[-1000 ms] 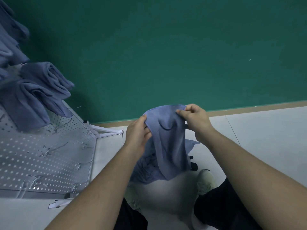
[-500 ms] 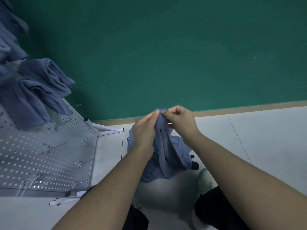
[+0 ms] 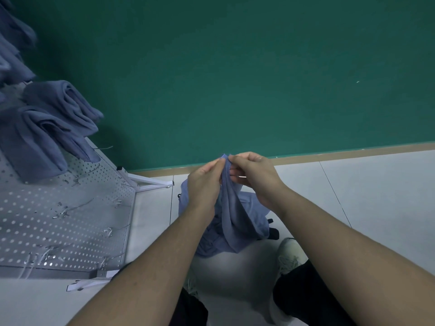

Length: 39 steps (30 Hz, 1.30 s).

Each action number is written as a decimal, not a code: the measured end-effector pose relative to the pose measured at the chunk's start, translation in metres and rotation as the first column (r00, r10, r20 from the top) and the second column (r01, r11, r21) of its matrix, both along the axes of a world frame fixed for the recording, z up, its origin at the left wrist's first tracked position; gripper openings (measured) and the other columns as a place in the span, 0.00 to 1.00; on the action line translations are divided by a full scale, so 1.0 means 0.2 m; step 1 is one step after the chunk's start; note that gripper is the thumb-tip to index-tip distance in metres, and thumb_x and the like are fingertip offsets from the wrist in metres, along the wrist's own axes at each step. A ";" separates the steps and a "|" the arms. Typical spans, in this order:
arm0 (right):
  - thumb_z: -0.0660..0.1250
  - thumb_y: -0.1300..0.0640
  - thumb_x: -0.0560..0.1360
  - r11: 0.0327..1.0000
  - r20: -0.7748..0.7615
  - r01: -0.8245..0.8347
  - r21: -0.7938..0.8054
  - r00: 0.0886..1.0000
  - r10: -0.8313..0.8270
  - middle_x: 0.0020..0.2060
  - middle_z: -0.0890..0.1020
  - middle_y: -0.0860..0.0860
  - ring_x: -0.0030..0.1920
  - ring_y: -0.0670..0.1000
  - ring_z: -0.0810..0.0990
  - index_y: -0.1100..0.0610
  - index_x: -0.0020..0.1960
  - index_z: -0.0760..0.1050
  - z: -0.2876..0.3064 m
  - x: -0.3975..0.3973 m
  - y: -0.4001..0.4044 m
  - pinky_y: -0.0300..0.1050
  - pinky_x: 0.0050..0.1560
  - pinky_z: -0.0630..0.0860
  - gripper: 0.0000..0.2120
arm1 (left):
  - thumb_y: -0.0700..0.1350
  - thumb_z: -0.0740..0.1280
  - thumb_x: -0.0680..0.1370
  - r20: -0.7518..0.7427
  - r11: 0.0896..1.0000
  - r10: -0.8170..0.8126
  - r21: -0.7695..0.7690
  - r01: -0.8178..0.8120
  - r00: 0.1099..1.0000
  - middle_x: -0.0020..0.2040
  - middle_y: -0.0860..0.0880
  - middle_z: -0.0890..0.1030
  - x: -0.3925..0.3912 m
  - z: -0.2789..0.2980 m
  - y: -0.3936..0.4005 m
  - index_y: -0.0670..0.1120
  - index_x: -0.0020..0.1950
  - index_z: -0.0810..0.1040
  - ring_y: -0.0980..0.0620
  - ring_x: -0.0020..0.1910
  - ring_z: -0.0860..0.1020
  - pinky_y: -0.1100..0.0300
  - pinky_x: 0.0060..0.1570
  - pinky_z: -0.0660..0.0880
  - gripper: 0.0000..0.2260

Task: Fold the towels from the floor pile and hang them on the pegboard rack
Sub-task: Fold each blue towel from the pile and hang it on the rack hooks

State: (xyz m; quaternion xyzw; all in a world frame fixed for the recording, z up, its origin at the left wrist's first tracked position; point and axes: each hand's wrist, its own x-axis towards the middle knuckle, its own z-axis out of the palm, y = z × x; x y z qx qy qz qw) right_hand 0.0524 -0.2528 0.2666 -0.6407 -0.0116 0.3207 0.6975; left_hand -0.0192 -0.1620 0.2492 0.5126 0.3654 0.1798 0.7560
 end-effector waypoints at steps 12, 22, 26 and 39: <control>0.61 0.60 0.83 0.967 0.110 -0.256 -0.018 0.960 0.256 0.48 0.86 0.51 0.47 0.43 0.83 0.57 0.61 0.82 0.03 -0.01 -0.03 0.41 0.53 0.80 0.13 | 0.43 0.73 0.77 0.018 0.990 -0.075 0.118 0.072 0.997 0.51 0.49 0.87 -0.01 0.02 0.03 0.45 0.57 0.85 0.52 0.55 0.84 0.52 0.63 0.78 0.09; 0.73 0.61 0.75 0.929 0.574 -0.172 -0.327 0.745 0.340 0.51 0.77 0.46 0.50 0.47 0.75 0.46 0.55 0.73 -0.05 0.10 -0.07 0.38 0.54 0.70 0.15 | 0.49 0.63 0.83 -0.042 0.967 -0.121 0.222 0.128 0.992 0.55 0.42 0.84 0.00 0.00 0.06 0.48 0.53 0.81 0.48 0.51 0.80 0.42 0.64 0.76 0.09; 0.76 0.57 0.72 0.869 0.644 -0.294 -0.399 0.585 0.493 0.56 0.77 0.43 0.62 0.49 0.74 0.45 0.58 0.72 -0.07 0.13 -0.10 0.43 0.64 0.70 0.20 | 0.52 0.59 0.82 -0.035 0.934 -0.140 0.328 0.144 0.990 0.46 0.50 0.79 0.01 0.01 0.06 0.51 0.49 0.77 0.53 0.45 0.74 0.51 0.52 0.75 0.09; 0.73 0.36 0.69 0.713 0.678 0.044 -0.700 0.353 0.644 0.43 0.73 0.45 0.50 0.49 0.68 0.48 0.39 0.81 -0.02 0.24 -0.18 0.49 0.54 0.62 0.15 | 0.49 0.57 0.85 -0.032 0.938 -0.064 0.340 0.071 0.997 0.42 0.54 0.74 -0.01 -0.01 0.13 0.52 0.47 0.74 0.56 0.42 0.70 0.59 0.46 0.69 0.09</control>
